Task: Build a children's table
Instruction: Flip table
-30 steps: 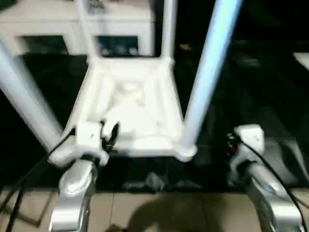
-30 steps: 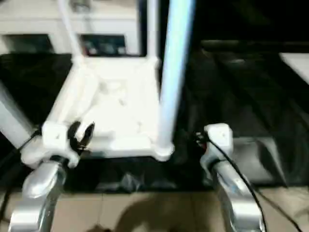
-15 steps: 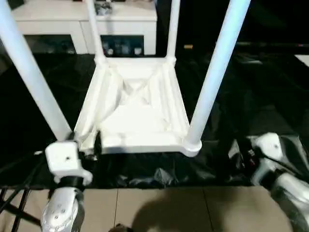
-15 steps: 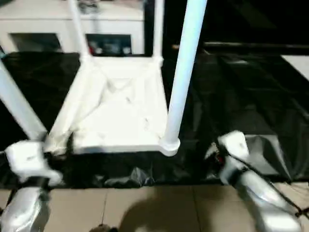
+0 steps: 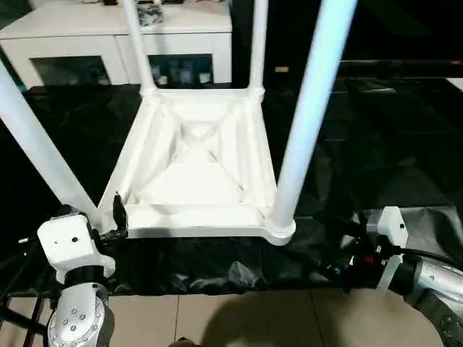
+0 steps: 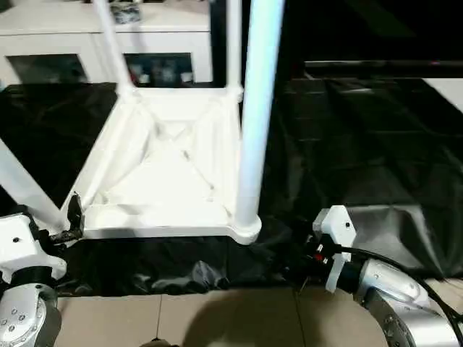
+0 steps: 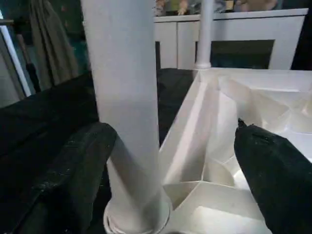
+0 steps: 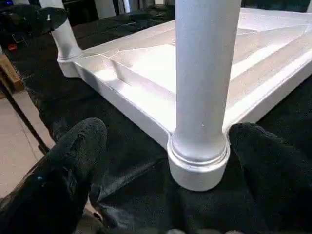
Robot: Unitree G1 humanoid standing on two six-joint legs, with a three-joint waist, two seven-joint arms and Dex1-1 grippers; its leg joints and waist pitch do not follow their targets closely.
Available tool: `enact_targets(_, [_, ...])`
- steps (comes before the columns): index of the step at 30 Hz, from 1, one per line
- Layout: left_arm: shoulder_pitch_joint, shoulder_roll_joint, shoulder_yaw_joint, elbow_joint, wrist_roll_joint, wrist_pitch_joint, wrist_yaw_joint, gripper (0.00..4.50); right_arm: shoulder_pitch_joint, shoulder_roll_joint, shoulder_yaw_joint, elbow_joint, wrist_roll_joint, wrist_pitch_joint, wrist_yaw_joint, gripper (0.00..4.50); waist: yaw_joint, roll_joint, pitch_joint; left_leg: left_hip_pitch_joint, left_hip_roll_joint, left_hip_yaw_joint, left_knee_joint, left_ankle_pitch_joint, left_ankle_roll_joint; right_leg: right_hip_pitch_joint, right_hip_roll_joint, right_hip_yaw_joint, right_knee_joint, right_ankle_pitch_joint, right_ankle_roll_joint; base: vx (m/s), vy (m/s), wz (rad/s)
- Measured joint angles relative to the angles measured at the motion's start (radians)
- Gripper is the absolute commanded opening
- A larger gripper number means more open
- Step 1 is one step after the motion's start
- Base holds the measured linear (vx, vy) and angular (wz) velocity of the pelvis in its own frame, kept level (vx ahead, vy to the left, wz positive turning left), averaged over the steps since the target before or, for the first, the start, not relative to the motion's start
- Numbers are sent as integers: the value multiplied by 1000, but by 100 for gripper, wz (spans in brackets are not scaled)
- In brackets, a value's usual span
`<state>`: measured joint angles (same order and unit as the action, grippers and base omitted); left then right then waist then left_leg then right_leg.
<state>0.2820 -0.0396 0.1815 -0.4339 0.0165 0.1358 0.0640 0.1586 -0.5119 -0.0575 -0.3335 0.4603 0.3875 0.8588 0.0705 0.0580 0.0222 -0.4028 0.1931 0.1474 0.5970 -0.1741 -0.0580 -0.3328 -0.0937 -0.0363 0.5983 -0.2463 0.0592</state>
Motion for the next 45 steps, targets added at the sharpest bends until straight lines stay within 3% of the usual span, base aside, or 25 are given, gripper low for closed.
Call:
enact_targets(2, [-5,1,3,5,0,1,3,446,-3,0,4,0,0,4,1,450,2,0,0,0,0,0,0,0,0,0,0,0,0,0,0,0,0,0])
enact_targets(6, [-91,10,81,74,-26,15,31,446,-46,10,62,0,-11,13,0,450,-1,4,-1,2,0,0,0,0,-1,0,0,0,3,0,0,0,0,0])
enact_targets(13, [-83,-11,98,111,-52,49,73,446,-132,76,62,94,-110,-33,-143,450,-12,4,-1,2,0,0,0,0,-1,-1,0,1,3,0,0,0,0,0])
enact_targets(16, [-101,-1,110,147,-60,63,69,446,-152,83,60,122,-119,-43,-177,450,-10,4,-1,1,0,0,0,0,-1,-1,0,1,2,0,0,0,0,0])
enact_targets(24, [-239,141,169,382,-124,58,-26,446,-168,101,58,142,-115,-46,-173,450,-9,-2,-1,1,0,1,0,0,-1,-2,0,1,3,0,0,0,0,0])
enact_targets(27, [-272,166,179,421,-144,45,-60,446,-148,47,60,136,-104,-45,-128,450,-5,-2,-1,1,-1,1,0,0,0,-1,-1,1,2,0,0,0,0,0])
enact_targets(29, [-286,172,186,427,-159,43,-75,412,-125,10,60,123,-104,-45,-97,450,-2,-2,-1,1,0,1,0,0,0,-1,-1,1,2,0,0,0,0,0])
enact_targets(32, [-289,177,182,428,-171,41,-91,406,-97,-28,57,99,-101,-45,-45,450,-3,1,-2,1,0,1,0,0,0,-1,0,1,2,0,0,0,0,0])
enact_targets(34, [-287,174,167,427,-172,42,-98,376,-80,-52,49,97,-96,-45,-22,450,-5,1,-2,1,0,1,0,0,0,-1,0,1,2,0,0,0,0,0])
enact_targets(37, [-244,145,129,395,-166,42,-103,367,-50,-102,10,85,-68,-41,16,450,-7,4,-1,1,-1,2,0,0,0,0,-2,2,2,0,0,0,0,0])
enact_targets(38, [-236,137,118,390,-166,43,-103,344,-44,-113,1,73,-59,-37,26,450,-7,4,-1,1,0,2,0,0,0,-1,-1,1,2,0,0,0,0,0])
enact_targets(43, [-221,106,70,365,-162,45,-105,322,-38,-131,-9,14,-16,1,65,450,2,5,-1,1,0,2,0,0,0,0,-1,0,2,0,0,0,0,0])
enact_targets(45, [-214,102,40,352,-157,45,-111,287,-38,-130,2,-11,0,20,69,450,8,4,-1,1,0,2,0,0,0,0,-1,1,2,0,0,0,0,0])
